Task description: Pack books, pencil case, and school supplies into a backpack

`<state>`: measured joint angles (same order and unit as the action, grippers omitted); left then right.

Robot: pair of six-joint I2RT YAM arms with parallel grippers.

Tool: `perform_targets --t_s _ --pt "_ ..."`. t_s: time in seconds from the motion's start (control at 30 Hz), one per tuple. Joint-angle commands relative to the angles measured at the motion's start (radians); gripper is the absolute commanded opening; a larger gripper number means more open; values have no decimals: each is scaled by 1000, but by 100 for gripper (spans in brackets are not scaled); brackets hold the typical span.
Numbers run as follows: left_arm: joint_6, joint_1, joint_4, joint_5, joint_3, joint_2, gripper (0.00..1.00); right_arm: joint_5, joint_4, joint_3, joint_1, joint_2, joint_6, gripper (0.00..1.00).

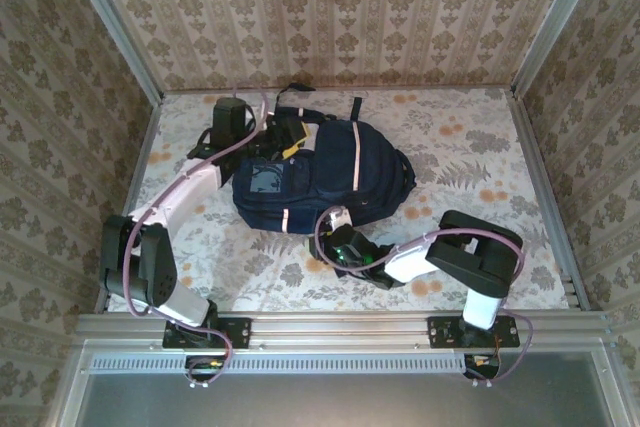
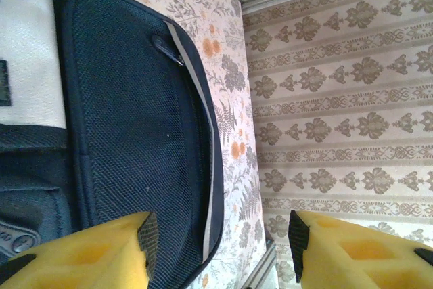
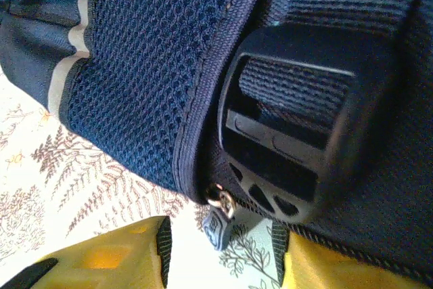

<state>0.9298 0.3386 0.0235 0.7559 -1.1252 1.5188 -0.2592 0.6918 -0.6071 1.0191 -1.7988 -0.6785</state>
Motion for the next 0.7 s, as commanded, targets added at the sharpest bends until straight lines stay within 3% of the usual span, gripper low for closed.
perform_targets --t_s 0.0,0.2,0.43,0.67 --pt "24 -15 -60 24 15 -47 56 -34 -50 -47 -5 -39 -11 46" --pt "24 -18 -65 28 23 -51 56 -37 -95 -108 -16 -83 9 42" --pt "1 -27 -33 8 71 -108 56 -50 -101 -76 -22 -52 28 14" --pt "0 -10 68 -105 183 -227 59 -63 -163 -39 -29 40 98 7"
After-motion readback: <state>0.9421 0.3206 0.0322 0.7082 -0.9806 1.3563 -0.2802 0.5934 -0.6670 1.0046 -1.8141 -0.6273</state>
